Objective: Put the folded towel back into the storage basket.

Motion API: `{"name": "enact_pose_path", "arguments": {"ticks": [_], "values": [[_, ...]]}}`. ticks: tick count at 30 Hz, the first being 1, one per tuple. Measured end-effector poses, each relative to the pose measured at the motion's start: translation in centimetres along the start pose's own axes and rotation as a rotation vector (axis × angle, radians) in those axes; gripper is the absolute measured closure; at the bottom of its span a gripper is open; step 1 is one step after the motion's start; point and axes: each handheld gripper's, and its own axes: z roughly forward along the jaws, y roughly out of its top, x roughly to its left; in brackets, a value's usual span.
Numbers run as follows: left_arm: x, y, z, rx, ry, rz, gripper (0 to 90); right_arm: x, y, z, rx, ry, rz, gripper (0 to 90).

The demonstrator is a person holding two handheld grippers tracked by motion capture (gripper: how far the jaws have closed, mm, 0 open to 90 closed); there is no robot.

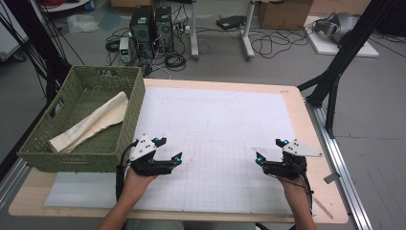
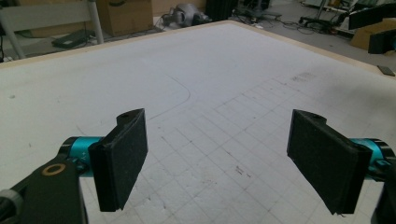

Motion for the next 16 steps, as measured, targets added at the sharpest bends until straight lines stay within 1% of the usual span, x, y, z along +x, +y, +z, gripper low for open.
{"name": "enact_pose_path", "arguments": {"ticks": [1,3,5,10,13,16], "values": [[0.00,-0.01,0.00,0.000,0.000,-0.001,20.7,0.00,-0.06,0.07,0.001,0.001,-0.006,11.6],[-0.02,-0.06,-0.03,0.000,-0.001,-0.002,20.7,-0.02,-0.13,0.13,0.003,0.003,-0.003,11.6],[-0.02,-0.11,-0.04,0.002,-0.002,-0.001,20.7,-0.10,-0.19,0.17,0.003,0.003,0.002,11.6],[0.21,-0.27,-0.02,0.003,-0.001,-0.014,20.7,-0.32,-0.39,0.21,0.003,-0.001,0.017,11.6],[0.34,-0.34,-0.05,0.002,0.004,-0.025,20.7,-0.35,-0.47,0.27,0.007,-0.004,0.018,11.6],[0.38,-0.41,-0.03,0.006,0.005,-0.022,20.7,-0.33,-0.51,0.39,0.012,-0.001,0.014,11.6]]}}
